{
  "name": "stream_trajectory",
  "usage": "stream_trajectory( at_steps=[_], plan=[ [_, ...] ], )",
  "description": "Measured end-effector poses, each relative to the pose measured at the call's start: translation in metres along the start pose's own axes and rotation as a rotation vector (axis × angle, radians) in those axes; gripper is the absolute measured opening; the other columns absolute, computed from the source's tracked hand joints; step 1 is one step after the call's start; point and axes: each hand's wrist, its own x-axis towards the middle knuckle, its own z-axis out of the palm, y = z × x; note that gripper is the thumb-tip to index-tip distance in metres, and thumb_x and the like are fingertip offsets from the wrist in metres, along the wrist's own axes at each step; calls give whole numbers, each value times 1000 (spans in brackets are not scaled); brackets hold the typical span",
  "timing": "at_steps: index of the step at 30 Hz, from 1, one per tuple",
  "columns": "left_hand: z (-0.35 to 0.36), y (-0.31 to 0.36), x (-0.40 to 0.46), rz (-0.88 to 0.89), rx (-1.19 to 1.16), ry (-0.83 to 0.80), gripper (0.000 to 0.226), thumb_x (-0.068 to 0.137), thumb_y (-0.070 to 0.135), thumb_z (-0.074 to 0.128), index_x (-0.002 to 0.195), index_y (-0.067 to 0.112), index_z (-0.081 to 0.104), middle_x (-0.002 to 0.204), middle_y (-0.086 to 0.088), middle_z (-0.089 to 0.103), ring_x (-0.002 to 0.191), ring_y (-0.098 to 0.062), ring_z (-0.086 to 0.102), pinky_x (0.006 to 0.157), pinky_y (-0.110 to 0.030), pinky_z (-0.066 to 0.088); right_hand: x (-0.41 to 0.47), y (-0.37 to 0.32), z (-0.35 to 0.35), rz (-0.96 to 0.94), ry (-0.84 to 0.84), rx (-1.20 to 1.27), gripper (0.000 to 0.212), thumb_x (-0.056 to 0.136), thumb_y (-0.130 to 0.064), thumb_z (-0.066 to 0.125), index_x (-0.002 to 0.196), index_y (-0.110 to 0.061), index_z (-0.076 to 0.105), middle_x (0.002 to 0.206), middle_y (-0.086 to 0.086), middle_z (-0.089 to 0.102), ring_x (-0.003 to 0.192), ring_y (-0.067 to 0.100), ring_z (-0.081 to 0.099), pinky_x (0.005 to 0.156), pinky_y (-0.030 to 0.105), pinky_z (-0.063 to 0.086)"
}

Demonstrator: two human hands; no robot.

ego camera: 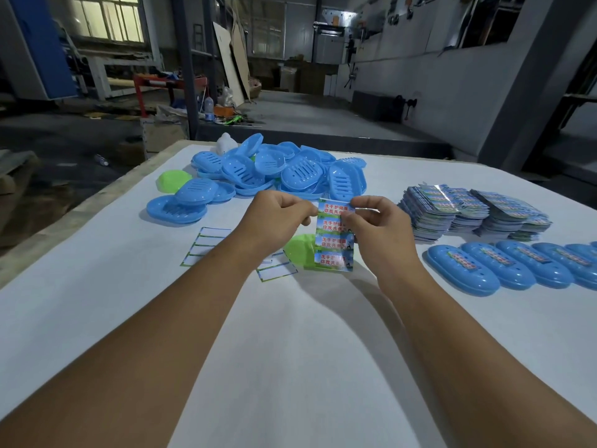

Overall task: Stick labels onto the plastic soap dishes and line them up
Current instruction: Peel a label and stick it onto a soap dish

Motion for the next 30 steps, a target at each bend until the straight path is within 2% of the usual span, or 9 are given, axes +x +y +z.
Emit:
stream_trajectory(
  at_steps=[4,11,13,15,18,20,24,28,30],
  plan=[
    [-1,1,-1,24,40,-15,26,90,28,69,67,15,70,35,18,44,34,2,42,35,-8,28,0,0,0,21,-18,2,16,89,-6,74,96,-18,66,75,-5,77,69,5,74,52,17,52],
    [-2,-1,1,42,51,-41,25,86,27,70,64,17,71,39,15,43,34,-2,35,36,-10,28,1,2,-1,17,-35,-58,12,88,-7,73,88,-19,70,74,-11,76,67,2,73,52,15,52],
    [-2,-1,0,54,43,-56,23,86,26,71,65,16,72,44,14,49,36,-1,36,38,-10,30,1,5,-1,-21,-10,-123,9,87,-14,74,84,-22,72,74,-13,76,65,1,72,52,15,52],
    [-1,-2,0,78,38,-70,23,85,27,71,65,16,73,55,10,62,44,1,42,43,-10,35,2,7,-2,-119,15,-293,4,83,-26,75,79,-27,74,77,-15,75,68,2,70,57,17,53],
    [1,-4,0,114,31,-77,24,86,30,72,64,20,74,77,4,74,59,0,53,52,-10,42,0,8,-2,-214,7,-442,13,81,-38,72,73,-28,74,74,-12,72,65,3,63,63,25,51],
    [2,-5,1,135,28,-91,22,88,27,72,68,20,74,73,7,74,59,3,57,54,-7,42,-3,7,-2,-222,-16,-461,18,80,-41,69,69,-27,74,67,-12,70,59,1,59,60,26,49],
    [6,-7,4,176,88,-120,16,93,25,70,77,26,74,75,7,75,72,0,66,68,-15,53,-7,4,-2,-216,-43,-463,21,80,-40,67,65,-27,75,56,-15,66,51,-2,56,54,23,44],
    [9,-7,2,223,177,-101,16,94,27,68,79,30,72,79,9,73,71,2,63,66,-15,51,-9,2,-2,-240,-49,-507,29,81,-34,65,52,-32,66,47,-17,57,48,1,51,51,19,38],
    [11,-6,2,226,202,-96,12,94,27,67,84,28,73,82,7,73,73,-2,62,68,-19,51,-10,2,-1,-252,-45,-524,32,78,-34,63,47,-33,61,45,-15,53,47,5,48,51,21,36]
  ],
)
